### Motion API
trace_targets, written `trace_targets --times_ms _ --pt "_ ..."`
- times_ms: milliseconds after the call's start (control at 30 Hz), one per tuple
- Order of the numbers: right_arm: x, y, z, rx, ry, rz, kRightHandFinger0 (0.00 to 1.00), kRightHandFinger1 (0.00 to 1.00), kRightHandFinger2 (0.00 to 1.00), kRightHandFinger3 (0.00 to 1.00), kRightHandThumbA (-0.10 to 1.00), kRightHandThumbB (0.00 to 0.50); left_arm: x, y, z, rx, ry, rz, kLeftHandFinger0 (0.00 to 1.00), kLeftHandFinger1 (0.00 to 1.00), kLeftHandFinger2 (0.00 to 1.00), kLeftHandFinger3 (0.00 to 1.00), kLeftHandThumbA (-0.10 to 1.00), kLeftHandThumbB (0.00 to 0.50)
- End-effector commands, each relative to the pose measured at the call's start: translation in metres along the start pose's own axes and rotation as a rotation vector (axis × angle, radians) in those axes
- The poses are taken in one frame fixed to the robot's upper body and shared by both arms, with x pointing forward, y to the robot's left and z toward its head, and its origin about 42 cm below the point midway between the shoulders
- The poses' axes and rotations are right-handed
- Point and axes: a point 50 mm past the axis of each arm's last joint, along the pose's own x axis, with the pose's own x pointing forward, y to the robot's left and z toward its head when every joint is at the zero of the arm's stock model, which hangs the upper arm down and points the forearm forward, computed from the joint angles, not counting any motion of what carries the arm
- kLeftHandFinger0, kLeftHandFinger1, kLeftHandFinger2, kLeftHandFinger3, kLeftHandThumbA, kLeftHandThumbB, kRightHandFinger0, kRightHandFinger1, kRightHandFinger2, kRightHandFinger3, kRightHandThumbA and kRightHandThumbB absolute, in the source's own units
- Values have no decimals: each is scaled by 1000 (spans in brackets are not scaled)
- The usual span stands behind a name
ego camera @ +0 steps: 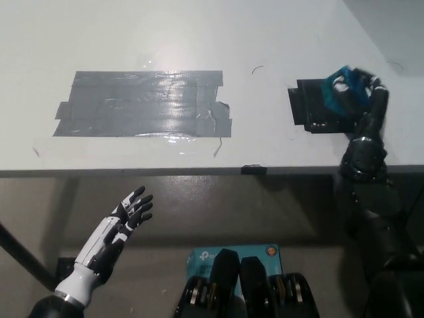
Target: A rubick's cube is kept in the black marked spot on the table and the robot uses its right arm to pick it up and hands it to a person
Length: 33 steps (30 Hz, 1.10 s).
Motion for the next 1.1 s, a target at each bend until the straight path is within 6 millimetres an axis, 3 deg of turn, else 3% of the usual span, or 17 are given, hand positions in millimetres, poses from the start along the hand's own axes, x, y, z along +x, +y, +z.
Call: trace_targets --times_ms 0,33,67,133,167,267,300,433,467,533,633,667,767,900,933,1000,1067 --pt "-9 24 121 508 -164 209 0 392 792 778 -100 107 10 14 18 72 -61 6 983 1000 1000 1000 773 500" --pt "-10 24 126 519 -170 218 0 392 792 778 -100 107 11 14 19 73 -61 7 983 1000 1000 1000 773 500" --pt "-16 24 138 538 -188 239 0 327 798 820 -100 134 11 14 19 72 -61 7 978 1000 1000 1000 783 500" --pt "-29 23 161 578 -224 277 0 376 844 896 -100 116 12 14 20 67 -59 6 977 1000 1000 1000 785 500" --pt "-39 23 178 610 -255 308 0 410 823 844 -100 102 11 14 19 70 -57 7 978 1000 1000 1000 800 500" --pt "-48 24 193 612 -282 327 0 464 858 858 -100 103 12 14 20 76 -56 10 973 1000 1000 1000 816 500" --pt "-50 26 199 596 -304 331 0 474 854 847 -100 128 12 13 20 80 -52 11 974 1000 1000 1000 827 500" --pt "-51 32 207 551 -333 340 0 487 830 819 -100 99 10 12 18 78 -49 12 968 1000 1000 1000 839 500" --pt "-51 32 207 541 -336 341 22 524 859 837 -100 116 9 11 18 77 -46 12 968 1000 1000 1000 839 500" --pt "-50 40 210 495 -347 349 0 449 765 760 -100 109 7 10 16 75 -43 13 977 1000 1000 1000 839 500" --pt "-47 52 213 404 -377 356 0 443 760 764 -100 106 6 11 15 65 -43 11 987 1000 1000 1000 828 500" --pt "-47 55 213 384 -385 358 55 514 860 855 -100 114 6 11 15 63 -43 11 988 1000 1000 1000 827 500" --pt "-37 76 214 217 -431 364 24 485 822 810 -100 121 8 10 16 70 -43 8 996 1000 1000 1000 839 500" --pt "-24 104 214 -18 -479 347 5 434 818 842 -100 169 11 10 17 73 -42 2 997 1000 1000 1000 834 500" --pt "-23 106 214 -34 -481 346 4 433 818 843 -100 170 11 9 17 74 -43 2 997 1000 1000 1000 834 500" --pt "-19 132 211 -125 -456 380 0 435 823 894 -100 171 10 9 17 71 -37 0 995 1000 1000 1000 825 500" --pt "-19 140 209 -147 -460 398 0 428 817 899 -100 177 10 9 16 72 -35 0 995 1000 1000 1000 825 500"
